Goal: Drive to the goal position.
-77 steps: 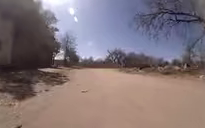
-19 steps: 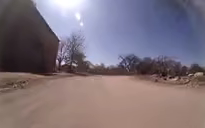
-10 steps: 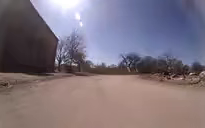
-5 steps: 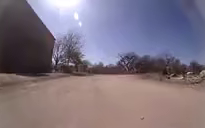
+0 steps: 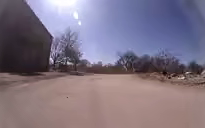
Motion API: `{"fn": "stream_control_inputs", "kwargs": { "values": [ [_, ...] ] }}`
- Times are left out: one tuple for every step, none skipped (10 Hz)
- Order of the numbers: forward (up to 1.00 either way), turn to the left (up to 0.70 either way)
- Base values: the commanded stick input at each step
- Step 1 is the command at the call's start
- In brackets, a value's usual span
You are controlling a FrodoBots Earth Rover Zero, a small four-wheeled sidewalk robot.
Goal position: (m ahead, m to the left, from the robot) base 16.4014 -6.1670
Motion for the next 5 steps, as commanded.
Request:
{"fn": "stream_control_inputs", "kwargs": {
  "values": [
    [1.00,0.00],
    [1.00,0.00],
    [1.00,0.00],
    [1.00,0.00],
    [1.00,0.00]
  ]
}}
